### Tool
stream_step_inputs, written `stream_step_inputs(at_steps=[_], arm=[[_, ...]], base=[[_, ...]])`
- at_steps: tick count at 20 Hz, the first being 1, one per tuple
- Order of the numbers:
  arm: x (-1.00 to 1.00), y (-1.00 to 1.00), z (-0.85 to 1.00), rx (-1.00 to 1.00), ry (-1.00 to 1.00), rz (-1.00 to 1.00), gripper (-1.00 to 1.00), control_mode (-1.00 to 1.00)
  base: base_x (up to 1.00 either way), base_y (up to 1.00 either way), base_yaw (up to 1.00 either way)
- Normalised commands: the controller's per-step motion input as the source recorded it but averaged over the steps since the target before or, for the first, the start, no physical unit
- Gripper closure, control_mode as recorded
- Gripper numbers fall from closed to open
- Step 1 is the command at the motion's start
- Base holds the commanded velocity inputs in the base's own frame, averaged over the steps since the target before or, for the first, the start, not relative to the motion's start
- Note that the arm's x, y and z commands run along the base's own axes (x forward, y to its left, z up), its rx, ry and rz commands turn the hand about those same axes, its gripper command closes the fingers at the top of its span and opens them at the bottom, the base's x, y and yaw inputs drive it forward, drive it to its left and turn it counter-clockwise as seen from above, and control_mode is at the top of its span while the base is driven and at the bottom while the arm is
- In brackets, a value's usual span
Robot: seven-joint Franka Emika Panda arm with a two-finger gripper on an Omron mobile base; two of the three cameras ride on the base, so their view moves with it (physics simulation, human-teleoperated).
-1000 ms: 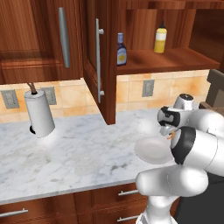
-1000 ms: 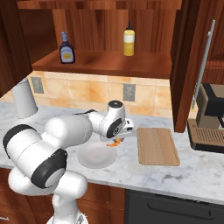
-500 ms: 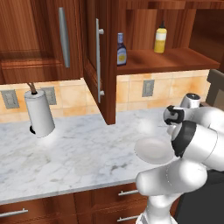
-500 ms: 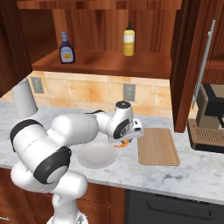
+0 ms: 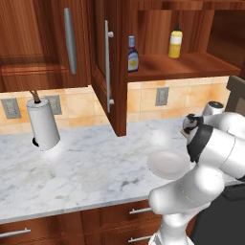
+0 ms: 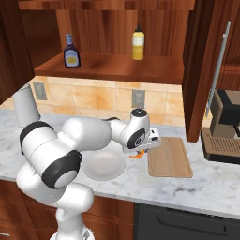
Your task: Pick the shrimp from the plate and place it on the cutting board. Then pick the condiment bottle from the cabinet and place it next to the cutting board.
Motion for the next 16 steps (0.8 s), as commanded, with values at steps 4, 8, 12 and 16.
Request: stream_step_inputs(at_steps=[4, 8, 12, 16], arm=[[0.15, -0.27, 0.0, 0.0, 0.0, 0.0, 1.0, -1.0], [0.16, -0.28, 0.0, 0.0, 0.0, 0.0, 1.0, -1.0], [0.2, -0.27, -0.03, 0.0, -0.02, 0.0, 1.0, -1.0], [0.19, -0.25, -0.15, 0.0, -0.03, 0.0, 1.0, -1.0]], base=[[0.0, 0.0, 0.0], [0.0, 0.0, 0.0], [0.0, 0.0, 0.0], [0.0, 0.0, 0.0]])
